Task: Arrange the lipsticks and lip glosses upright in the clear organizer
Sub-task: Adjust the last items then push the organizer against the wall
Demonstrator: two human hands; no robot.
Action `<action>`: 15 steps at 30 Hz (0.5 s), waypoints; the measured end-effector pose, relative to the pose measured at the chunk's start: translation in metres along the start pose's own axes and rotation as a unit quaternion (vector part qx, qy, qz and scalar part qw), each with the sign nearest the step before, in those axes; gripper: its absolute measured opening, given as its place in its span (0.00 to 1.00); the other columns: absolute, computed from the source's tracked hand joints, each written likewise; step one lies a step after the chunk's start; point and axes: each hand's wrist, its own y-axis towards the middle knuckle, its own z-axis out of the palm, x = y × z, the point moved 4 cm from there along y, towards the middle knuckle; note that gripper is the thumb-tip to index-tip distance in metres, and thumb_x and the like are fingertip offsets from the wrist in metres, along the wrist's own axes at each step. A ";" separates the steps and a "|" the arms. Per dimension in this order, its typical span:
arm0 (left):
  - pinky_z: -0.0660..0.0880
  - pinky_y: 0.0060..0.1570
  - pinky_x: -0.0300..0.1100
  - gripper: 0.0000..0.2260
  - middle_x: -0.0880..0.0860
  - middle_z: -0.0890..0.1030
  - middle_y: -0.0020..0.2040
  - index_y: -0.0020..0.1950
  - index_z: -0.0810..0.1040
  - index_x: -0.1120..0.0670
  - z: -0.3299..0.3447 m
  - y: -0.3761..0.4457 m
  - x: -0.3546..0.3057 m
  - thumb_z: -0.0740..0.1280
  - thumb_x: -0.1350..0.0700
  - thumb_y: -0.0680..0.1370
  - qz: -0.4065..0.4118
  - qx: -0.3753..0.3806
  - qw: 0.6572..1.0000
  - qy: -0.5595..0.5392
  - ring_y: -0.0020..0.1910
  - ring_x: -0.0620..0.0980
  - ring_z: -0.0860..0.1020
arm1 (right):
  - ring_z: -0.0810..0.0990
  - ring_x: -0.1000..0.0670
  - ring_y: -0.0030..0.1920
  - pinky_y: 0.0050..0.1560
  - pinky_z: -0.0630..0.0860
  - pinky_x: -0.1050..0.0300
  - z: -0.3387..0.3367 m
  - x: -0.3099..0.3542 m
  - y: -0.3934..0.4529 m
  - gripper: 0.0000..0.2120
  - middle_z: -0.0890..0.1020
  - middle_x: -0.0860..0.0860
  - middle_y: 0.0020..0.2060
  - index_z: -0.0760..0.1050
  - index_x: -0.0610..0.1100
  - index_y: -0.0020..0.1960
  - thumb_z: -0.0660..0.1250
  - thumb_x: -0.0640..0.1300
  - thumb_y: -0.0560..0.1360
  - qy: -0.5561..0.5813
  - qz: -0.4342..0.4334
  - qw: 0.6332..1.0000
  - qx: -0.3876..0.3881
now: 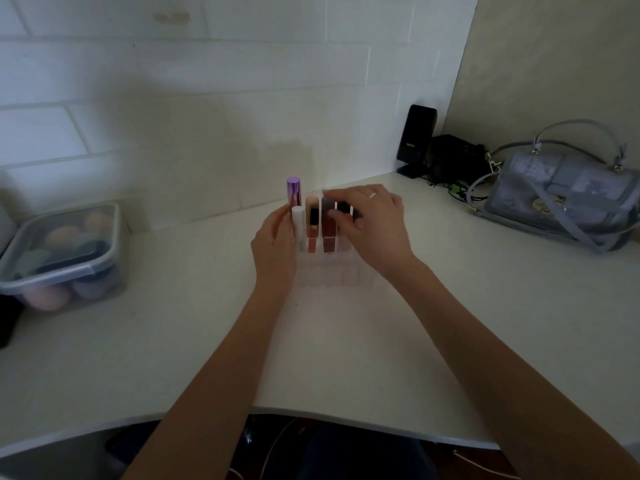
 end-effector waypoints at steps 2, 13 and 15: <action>0.69 0.42 0.21 0.13 0.48 0.81 0.50 0.58 0.80 0.55 -0.002 -0.001 -0.002 0.58 0.59 0.80 0.014 -0.007 1.000 -0.009 0.46 0.38 0.77 | 0.74 0.50 0.56 0.54 0.56 0.57 0.008 0.005 0.006 0.11 0.83 0.56 0.47 0.78 0.56 0.57 0.66 0.49 0.75 -0.003 -0.006 1.000 0.028; 0.69 0.40 0.22 0.13 0.50 0.82 0.50 0.58 0.81 0.55 -0.003 0.000 -0.002 0.58 0.60 0.80 0.014 0.002 1.000 -0.007 0.45 0.42 0.77 | 0.75 0.54 0.50 0.60 0.64 0.48 0.018 0.013 0.025 0.05 0.82 0.59 0.41 0.80 0.58 0.47 0.66 0.54 0.75 0.025 0.042 0.994 0.099; 0.69 0.40 0.22 0.13 0.50 0.82 0.50 0.58 0.81 0.54 -0.005 0.001 -0.001 0.58 0.60 0.80 0.006 0.004 1.000 -0.011 0.46 0.40 0.78 | 0.76 0.52 0.51 0.61 0.67 0.45 0.014 0.013 0.026 0.05 0.81 0.58 0.46 0.82 0.58 0.48 0.67 0.51 0.74 0.044 0.049 0.992 0.105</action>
